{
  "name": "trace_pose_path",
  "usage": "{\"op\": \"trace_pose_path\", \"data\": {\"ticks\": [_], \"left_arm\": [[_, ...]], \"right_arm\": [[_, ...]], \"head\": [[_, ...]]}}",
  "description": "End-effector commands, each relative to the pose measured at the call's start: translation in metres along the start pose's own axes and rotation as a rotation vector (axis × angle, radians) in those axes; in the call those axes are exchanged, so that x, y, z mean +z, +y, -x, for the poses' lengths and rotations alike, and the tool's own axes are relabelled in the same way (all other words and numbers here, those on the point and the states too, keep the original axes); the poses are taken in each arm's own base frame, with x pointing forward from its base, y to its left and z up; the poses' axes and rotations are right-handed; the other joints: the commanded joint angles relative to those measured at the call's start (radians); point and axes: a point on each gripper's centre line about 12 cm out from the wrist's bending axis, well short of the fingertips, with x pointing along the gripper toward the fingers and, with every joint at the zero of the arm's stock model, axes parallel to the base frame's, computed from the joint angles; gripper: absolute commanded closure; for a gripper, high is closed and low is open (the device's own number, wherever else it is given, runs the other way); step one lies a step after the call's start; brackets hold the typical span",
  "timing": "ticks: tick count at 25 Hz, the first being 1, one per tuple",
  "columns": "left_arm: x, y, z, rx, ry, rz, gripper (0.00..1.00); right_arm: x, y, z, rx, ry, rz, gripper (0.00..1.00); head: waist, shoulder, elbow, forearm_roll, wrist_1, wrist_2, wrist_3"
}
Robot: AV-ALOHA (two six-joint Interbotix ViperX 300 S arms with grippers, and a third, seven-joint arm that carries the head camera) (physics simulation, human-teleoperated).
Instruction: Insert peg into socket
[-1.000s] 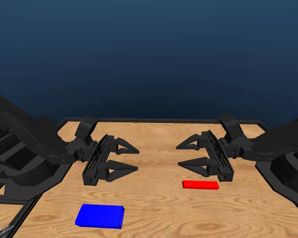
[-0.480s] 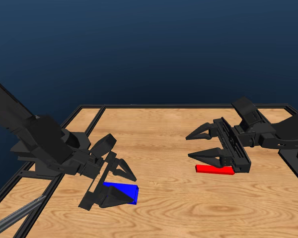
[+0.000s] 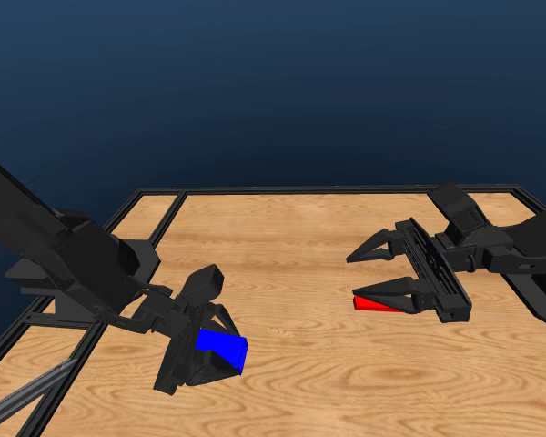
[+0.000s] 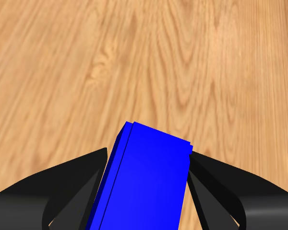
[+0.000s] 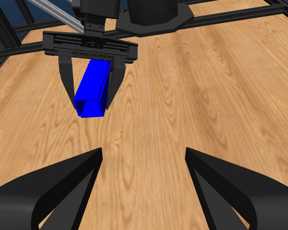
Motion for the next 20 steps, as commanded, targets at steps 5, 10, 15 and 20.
{"op": "trace_pose_path", "data": {"ticks": [5,10,15,20], "left_arm": [[-0.038,-0.002,-0.002,0.047,0.298,0.007,1.00],[0.014,-0.037,0.005,-0.080,0.195,-0.028,1.00],[0.028,-0.045,0.014,-0.058,0.286,-0.125,1.00],[0.048,-0.062,0.040,0.014,0.318,-0.198,1.00]], "right_arm": [[-0.023,0.008,0.019,0.005,0.049,-0.075,0.00],[-0.035,0.004,0.029,-0.017,0.145,-0.084,0.00],[-0.068,-0.016,0.042,-0.086,0.252,-0.119,0.00],[-0.092,-0.019,0.037,-0.111,0.309,-0.156,0.00]], "head": [[-0.011,-0.016,-0.001,-0.004,-0.006,-0.003,-0.023],[-0.043,-0.026,0.002,-0.019,-0.016,-0.020,-0.067],[-0.075,-0.024,0.000,-0.035,-0.036,-0.046,-0.113],[-0.101,-0.016,-0.004,-0.048,-0.045,-0.071,-0.140]]}}
